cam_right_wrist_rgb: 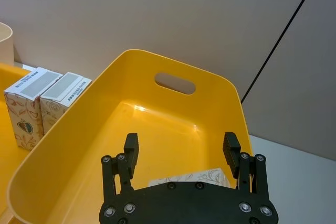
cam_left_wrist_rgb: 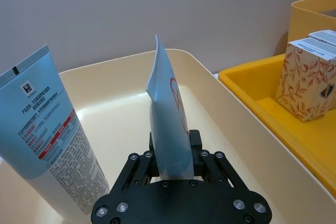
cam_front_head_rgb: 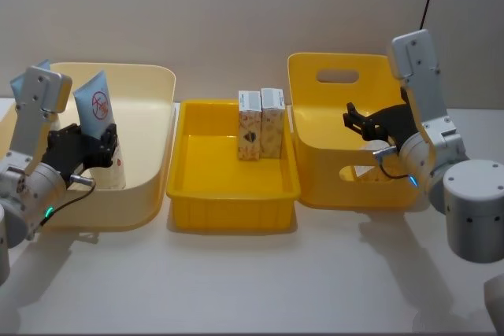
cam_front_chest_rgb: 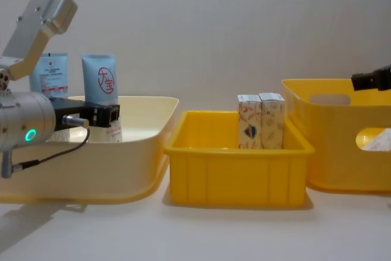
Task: Bimanual collaborative sorting of washing and personal care products
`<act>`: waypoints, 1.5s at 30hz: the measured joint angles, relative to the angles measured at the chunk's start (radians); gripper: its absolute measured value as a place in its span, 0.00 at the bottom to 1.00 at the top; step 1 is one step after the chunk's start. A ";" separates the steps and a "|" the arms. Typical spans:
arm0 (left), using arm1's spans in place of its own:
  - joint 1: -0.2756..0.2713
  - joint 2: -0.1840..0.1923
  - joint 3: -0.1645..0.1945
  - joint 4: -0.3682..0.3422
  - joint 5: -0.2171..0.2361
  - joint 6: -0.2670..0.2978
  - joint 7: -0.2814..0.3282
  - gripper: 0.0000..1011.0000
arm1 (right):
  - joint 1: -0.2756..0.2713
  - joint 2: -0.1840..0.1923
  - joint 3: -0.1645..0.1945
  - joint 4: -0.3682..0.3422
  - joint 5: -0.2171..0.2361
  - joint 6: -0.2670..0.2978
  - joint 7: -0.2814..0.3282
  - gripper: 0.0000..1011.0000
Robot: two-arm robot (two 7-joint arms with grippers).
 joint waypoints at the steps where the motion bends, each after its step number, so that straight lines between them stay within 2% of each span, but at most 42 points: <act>1: 0.000 0.000 0.000 0.000 0.000 0.000 0.000 0.31 | 0.000 0.000 0.000 0.000 0.000 0.000 0.000 0.99; 24: -0.003 0.002 0.001 0.002 0.003 -0.006 -0.010 0.31 | 0.000 0.000 0.000 0.000 0.000 0.000 0.000 0.99; 36: -0.031 0.015 0.007 -0.001 0.012 -0.080 -0.071 0.31 | 0.000 0.000 0.000 0.000 0.000 0.000 0.000 0.99; 45: -0.052 0.017 0.000 -0.008 -0.004 -0.149 -0.140 0.31 | 0.000 0.000 0.000 0.000 0.000 0.000 0.000 0.99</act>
